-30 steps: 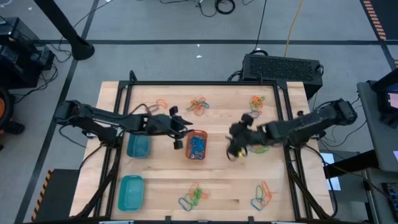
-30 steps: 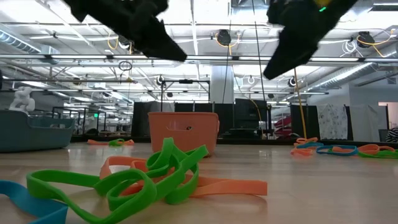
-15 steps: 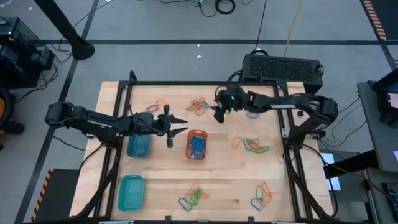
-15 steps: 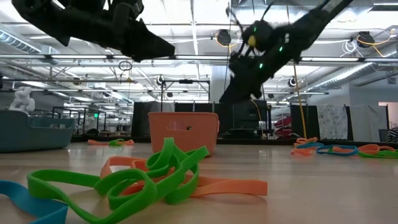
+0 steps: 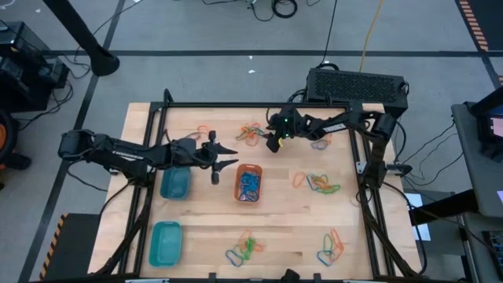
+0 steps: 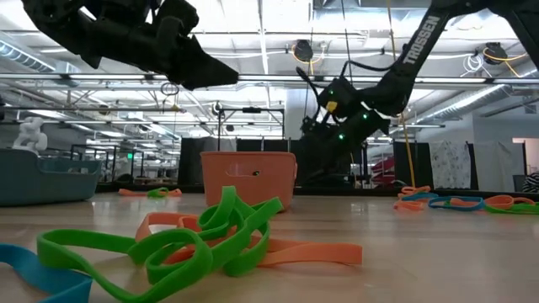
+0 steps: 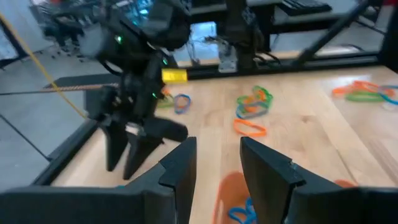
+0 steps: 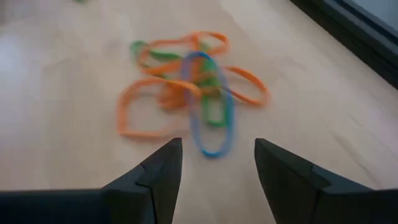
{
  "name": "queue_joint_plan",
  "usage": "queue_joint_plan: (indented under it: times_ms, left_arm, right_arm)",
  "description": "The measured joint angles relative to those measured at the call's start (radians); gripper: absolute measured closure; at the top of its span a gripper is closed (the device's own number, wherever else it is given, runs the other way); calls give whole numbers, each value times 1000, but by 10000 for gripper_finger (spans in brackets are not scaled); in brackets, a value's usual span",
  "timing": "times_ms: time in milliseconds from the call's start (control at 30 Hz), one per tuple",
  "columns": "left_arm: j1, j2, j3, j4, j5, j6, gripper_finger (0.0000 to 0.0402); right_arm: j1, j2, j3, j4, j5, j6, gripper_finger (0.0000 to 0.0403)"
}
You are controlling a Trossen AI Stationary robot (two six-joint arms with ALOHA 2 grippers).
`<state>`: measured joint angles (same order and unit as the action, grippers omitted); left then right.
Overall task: Sort rubber bands into baskets
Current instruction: Put the blue rubber band into the orange bin
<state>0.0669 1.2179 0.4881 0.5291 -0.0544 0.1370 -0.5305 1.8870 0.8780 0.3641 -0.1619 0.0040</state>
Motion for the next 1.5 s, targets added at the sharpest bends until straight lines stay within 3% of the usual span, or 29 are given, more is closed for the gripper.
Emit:
queue_joint_plan:
  times_ms: [300,467,567,867,1067,1267,1500]
  left_arm:
    - [6,24,0,12,-1,-26,269]
    - [5,24,0,11,-1,-27,269]
    - [5,24,0,10,-1,-27,269]
    - [5,24,0,12,-1,-27,269]
    - [5,24,0,16,-1,-27,269]
    - [5,24,1,-7,-1,-27,269]
    - [3,24,1,-69,14,-54,269]
  right_arm:
    - [58,28,100,-139,13,-28,233]
    - [100,30,122,-160,165,-71,246]
    - [106,31,124,-161,189,-77,253]
    - [107,180,162,-125,184,-74,262]
    - [130,211,209,-149,249,-93,274]
    - [125,162,218,-283,283,-93,317]
    - [122,117,214,-365,287,-103,396]
